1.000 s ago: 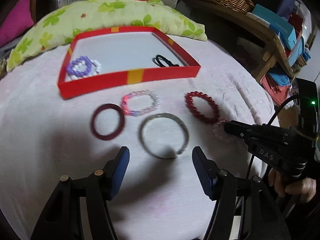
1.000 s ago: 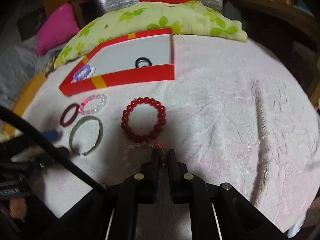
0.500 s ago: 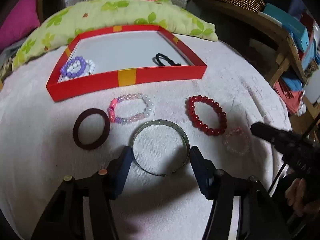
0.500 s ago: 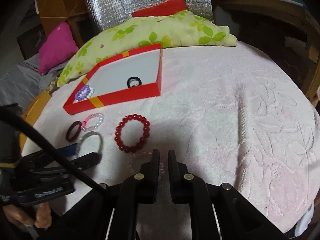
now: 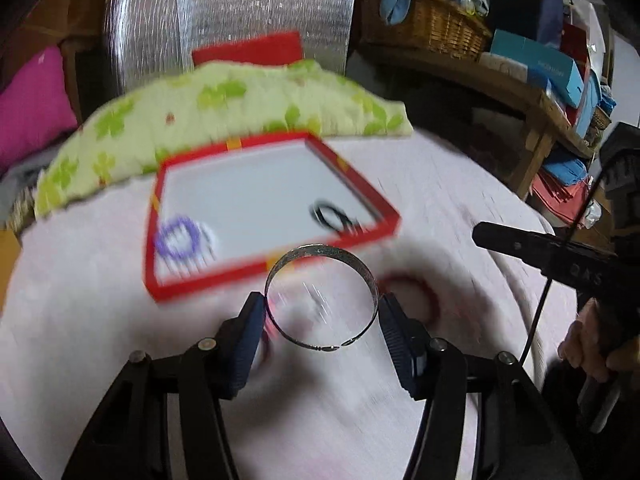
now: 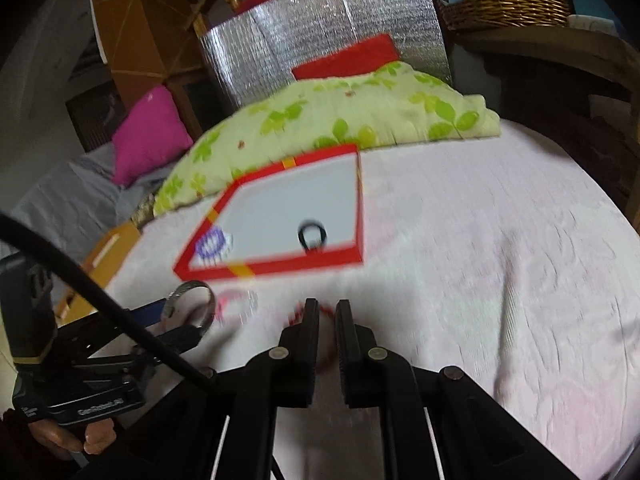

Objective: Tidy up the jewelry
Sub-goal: 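Carry the silver bangle over the red box with the left gripper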

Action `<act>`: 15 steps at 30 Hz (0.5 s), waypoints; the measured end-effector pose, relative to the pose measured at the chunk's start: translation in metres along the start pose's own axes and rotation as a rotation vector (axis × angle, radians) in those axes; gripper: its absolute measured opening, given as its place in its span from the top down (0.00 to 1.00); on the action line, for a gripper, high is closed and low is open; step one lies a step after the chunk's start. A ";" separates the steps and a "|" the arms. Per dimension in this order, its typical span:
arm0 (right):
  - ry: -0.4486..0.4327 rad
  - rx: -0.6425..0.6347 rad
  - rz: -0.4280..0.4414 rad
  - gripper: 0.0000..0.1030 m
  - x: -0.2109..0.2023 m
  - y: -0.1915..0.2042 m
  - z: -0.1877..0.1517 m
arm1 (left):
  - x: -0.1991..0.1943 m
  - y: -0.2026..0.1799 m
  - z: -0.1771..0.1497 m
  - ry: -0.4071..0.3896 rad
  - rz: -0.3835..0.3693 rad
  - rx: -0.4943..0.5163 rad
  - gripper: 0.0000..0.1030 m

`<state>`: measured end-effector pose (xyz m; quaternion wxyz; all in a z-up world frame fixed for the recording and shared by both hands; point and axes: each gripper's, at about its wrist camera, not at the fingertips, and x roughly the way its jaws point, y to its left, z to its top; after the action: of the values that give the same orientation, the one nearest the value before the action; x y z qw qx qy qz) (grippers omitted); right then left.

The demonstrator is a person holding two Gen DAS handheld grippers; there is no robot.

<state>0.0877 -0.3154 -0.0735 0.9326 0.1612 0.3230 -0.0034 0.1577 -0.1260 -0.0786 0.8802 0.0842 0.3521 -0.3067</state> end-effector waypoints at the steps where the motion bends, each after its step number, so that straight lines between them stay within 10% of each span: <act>1: -0.009 0.008 0.014 0.90 0.005 0.000 0.009 | 0.003 0.007 0.013 -0.007 0.011 0.004 0.42; 15: 0.124 -0.002 0.062 0.90 0.158 0.007 0.099 | 0.123 0.077 0.069 0.143 0.022 -0.125 0.42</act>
<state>0.2727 -0.3230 -0.0937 0.9106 0.1703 0.3748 0.0359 0.3123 -0.1492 -0.1157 0.8597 0.0547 0.4316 -0.2677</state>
